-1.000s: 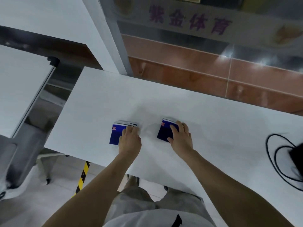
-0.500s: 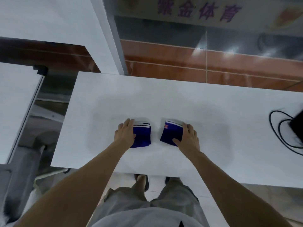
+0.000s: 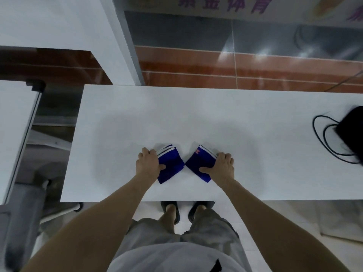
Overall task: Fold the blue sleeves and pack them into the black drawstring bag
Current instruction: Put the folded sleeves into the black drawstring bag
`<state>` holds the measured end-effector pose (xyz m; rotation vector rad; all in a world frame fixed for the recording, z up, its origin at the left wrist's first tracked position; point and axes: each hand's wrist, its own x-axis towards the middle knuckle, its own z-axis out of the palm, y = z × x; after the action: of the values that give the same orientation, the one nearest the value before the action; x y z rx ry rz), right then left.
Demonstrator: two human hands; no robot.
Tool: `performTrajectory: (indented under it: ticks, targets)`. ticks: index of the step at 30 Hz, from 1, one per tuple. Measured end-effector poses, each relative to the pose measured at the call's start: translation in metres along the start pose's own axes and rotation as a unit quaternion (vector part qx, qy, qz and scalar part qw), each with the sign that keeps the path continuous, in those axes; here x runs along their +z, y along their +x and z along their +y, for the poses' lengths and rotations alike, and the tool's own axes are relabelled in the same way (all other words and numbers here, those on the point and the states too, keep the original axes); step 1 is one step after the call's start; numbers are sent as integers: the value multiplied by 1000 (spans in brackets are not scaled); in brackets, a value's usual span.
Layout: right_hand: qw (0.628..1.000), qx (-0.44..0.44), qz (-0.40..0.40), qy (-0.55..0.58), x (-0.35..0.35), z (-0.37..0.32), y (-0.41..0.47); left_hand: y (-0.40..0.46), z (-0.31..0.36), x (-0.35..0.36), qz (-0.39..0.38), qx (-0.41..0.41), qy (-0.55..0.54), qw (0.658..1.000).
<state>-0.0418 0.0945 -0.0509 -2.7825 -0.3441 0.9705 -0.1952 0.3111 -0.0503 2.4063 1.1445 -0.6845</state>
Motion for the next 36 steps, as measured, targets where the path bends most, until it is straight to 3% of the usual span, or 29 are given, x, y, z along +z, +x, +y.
performTrajectory:
  ticks: [4, 11, 20, 28, 36]
  targets:
    - [993, 20, -2, 119, 4, 6, -5, -8, 5, 1, -1, -22, -83, 996]
    - [952, 34, 27, 303, -10, 21, -21, -23, 27, -8, 13, 15, -179, 984]
    - [873, 50, 116, 472, -59, 63, -61, -63, 118, -29, 59, 157, -249, 954]
    - [826, 22, 196, 528, -133, 168, -82, -103, 244, -31, 105, 245, -254, 930]
    - [798, 31, 251, 547, -196, 315, -105, -163, 398, 10, 82, 329, -237, 910]
